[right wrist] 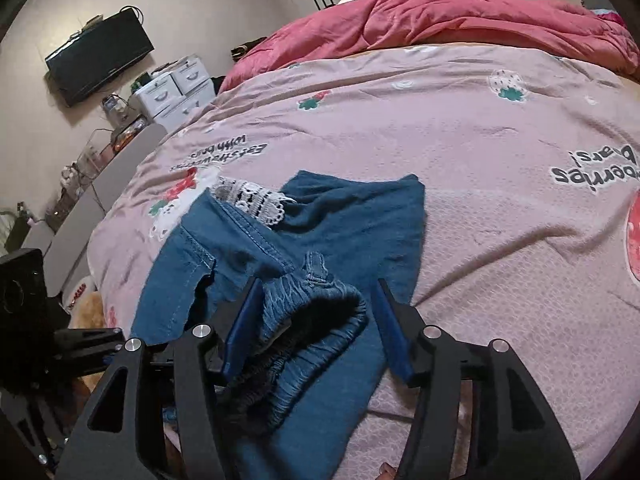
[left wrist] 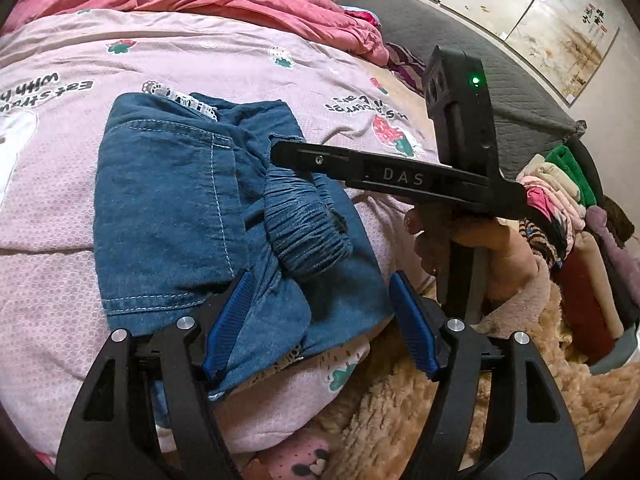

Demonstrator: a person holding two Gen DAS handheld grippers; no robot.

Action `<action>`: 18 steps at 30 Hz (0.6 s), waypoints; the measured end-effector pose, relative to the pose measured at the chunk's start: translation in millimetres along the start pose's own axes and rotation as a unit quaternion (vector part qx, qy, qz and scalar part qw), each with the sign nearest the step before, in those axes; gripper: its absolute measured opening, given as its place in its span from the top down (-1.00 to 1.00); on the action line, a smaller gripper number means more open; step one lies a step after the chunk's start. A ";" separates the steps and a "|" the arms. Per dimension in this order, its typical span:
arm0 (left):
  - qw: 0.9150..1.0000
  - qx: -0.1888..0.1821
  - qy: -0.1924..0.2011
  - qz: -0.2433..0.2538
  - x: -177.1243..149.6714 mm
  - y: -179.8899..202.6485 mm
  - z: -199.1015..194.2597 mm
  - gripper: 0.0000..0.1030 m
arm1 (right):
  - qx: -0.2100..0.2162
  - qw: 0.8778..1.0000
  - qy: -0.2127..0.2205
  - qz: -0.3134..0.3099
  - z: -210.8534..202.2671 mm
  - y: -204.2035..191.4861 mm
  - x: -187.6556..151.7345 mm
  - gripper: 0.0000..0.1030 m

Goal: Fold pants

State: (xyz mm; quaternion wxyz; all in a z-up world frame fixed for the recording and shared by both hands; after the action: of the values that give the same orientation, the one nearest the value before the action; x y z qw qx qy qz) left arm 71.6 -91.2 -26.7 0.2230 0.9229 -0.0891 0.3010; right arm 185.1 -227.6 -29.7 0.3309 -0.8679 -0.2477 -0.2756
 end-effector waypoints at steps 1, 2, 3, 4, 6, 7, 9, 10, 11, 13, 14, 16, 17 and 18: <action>1.000 0.001 0.000 0.001 -0.9 0.2 -0.6 -0.21 | -0.003 1.000 0.000 0.003 0.9 0.7 -0.7 -0.06; 1.000 0.001 0.000 0.001 -1.6 1.5 -1.9 -0.21 | -0.005 1.000 0.000 0.004 1.7 0.4 -0.9 -0.06; 1.000 0.002 0.000 0.002 -1.3 1.0 -3.2 -0.21 | -0.008 1.000 0.001 0.003 1.8 -0.6 -0.9 -0.07; 1.000 0.003 0.000 0.002 -0.4 1.2 -3.9 -0.21 | -0.010 1.000 0.007 -0.003 0.3 -3.6 -0.2 -0.07; 1.000 0.003 0.004 -0.002 0.4 0.2 -10.6 -0.22 | -0.011 1.000 0.018 -0.005 -5.8 -7.8 2.2 -0.12; 1.000 0.001 0.007 -0.004 1.9 -0.7 -15.2 -0.23 | -0.008 1.000 0.029 -0.002 -12.9 -9.7 3.1 -0.12; 1.000 0.000 0.014 -0.004 3.0 -1.3 -21.4 -0.28 | -0.009 0.999 0.044 0.000 -24.6 -12.4 3.7 -0.13; 1.000 0.002 0.016 -0.005 3.5 -1.9 -24.1 -0.28 | -0.014 0.999 0.053 0.002 -31.5 -13.7 3.7 -0.14; 1.000 0.005 0.018 -0.006 4.0 -3.4 -27.2 -0.28 | -0.017 0.998 0.057 0.003 -36.5 -14.5 3.0 -0.17; 1.000 0.008 0.023 -0.009 4.6 -5.0 -31.8 -0.32 | -0.024 0.998 0.066 0.006 -46.3 -18.1 1.3 -0.22; 1.000 0.010 0.025 -0.010 5.0 -6.2 -33.8 -0.35 | -0.025 0.997 0.069 0.005 -50.7 -19.8 0.3 -0.25; 0.999 0.014 0.030 -0.011 5.5 -7.9 -37.4 -0.36 | -0.031 0.997 0.076 0.003 -59.4 -25.5 -3.3 -0.32; 0.999 0.017 0.032 -0.012 5.8 -9.4 -39.5 -0.37 | -0.035 0.996 0.079 0.001 -63.2 -28.4 -5.3 -0.33; 0.999 0.018 0.035 -0.014 6.0 -11.1 -41.5 -0.38 | -0.037 0.996 0.081 0.000 -66.8 -31.1 -7.5 -0.33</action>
State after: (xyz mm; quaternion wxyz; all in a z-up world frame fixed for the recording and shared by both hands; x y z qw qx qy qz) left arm 58.3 -62.3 2.8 0.2135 0.9169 -0.0631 0.3313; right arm 139.6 -256.5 21.1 0.3173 -0.8543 -0.2096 -0.3543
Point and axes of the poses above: each gripper's, at about its wrist camera, not at the fingertips, and z roughly the way its jaws point, y to its right, x to its top, the point moved 3 cm from there along z, roughly the way its jaws point, and after that the axes turned 6 degrees about x, right-handed, at the moved point
